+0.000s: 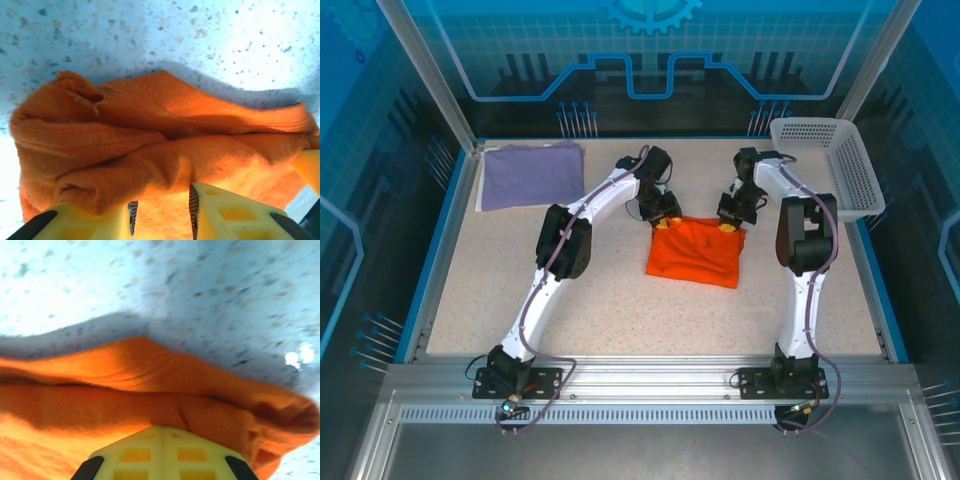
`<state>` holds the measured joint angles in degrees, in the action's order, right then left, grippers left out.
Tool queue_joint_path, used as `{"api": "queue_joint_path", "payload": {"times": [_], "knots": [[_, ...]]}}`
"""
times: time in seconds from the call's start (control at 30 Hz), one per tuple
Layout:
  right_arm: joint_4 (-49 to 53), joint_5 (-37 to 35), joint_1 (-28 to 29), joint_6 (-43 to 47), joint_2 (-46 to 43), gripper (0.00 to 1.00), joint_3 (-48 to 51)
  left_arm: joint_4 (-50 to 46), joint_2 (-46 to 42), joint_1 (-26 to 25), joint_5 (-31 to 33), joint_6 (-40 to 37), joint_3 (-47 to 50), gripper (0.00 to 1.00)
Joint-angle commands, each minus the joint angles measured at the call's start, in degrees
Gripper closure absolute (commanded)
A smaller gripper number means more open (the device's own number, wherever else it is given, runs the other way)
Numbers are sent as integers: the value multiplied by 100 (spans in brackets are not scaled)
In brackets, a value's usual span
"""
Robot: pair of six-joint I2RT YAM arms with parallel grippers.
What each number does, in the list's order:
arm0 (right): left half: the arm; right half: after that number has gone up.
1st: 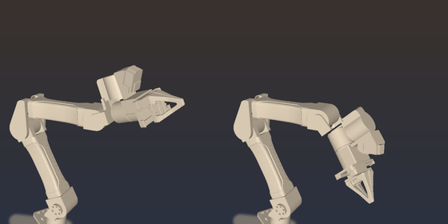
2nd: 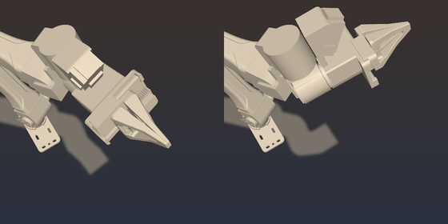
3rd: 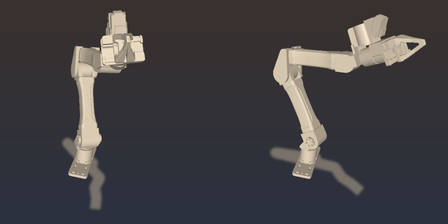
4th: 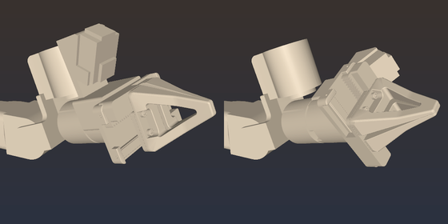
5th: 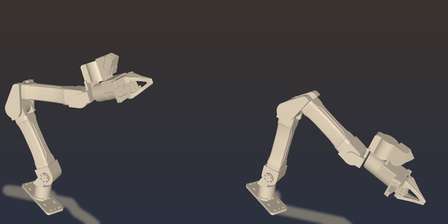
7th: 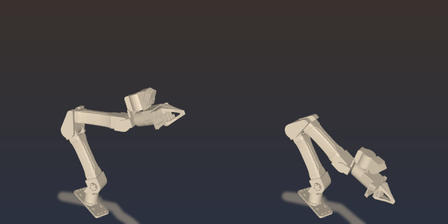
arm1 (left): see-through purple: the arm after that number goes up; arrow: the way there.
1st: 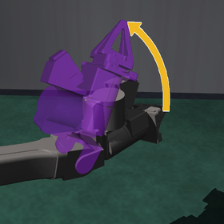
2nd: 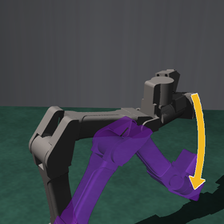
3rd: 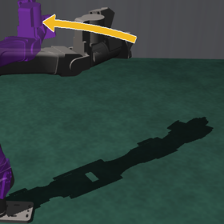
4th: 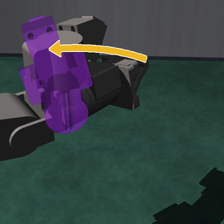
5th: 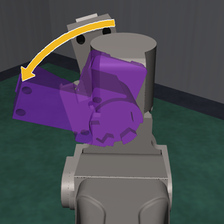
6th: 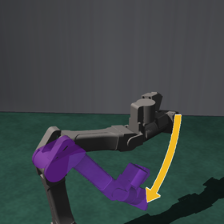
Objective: Fold and stack the t-shirts
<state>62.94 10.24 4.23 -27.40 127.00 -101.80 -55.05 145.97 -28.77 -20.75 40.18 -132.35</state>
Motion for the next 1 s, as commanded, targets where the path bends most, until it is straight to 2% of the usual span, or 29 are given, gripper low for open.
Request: {"api": "queue_joint_path", "payload": {"times": [0.0, 0.17, 0.33, 0.4, 0.57, 0.67, 0.83, 0.9, 0.97], "knots": [[25, -203, -232, 12, 68, 100, 170, -277, 182, 82, 151, 36, 45, 66], [-40, -291, -348, 127, 74, 100, 335, -425, 230, 138, 317, 14, 142, 66], [-47, -74, -312, 238, 30, 100, 287, -443, 58, 103, 316, -206, -31, 66], [43, 81, -267, 354, -131, 100, 145, -461, -155, 76, 344, -412, -151, 62], [512, 610, -85, 593, -676, 100, -227, -490, -781, 108, 569, -1122, -159, 42], [604, 758, -3, 604, -1215, 93, -39, -575, -887, 134, 702, -1632, -167, 34], [790, 895, 18, 668, -2140, 84, 551, -707, -610, 160, 958, -2189, -241, 29], [888, 835, 6, 719, -2591, 77, 853, -736, -474, 160, 1109, -2356, -310, 29], [976, 825, -14, 753, -3068, 67, 1206, -712, -349, 153, 1243, -2441, -366, 28]]}}
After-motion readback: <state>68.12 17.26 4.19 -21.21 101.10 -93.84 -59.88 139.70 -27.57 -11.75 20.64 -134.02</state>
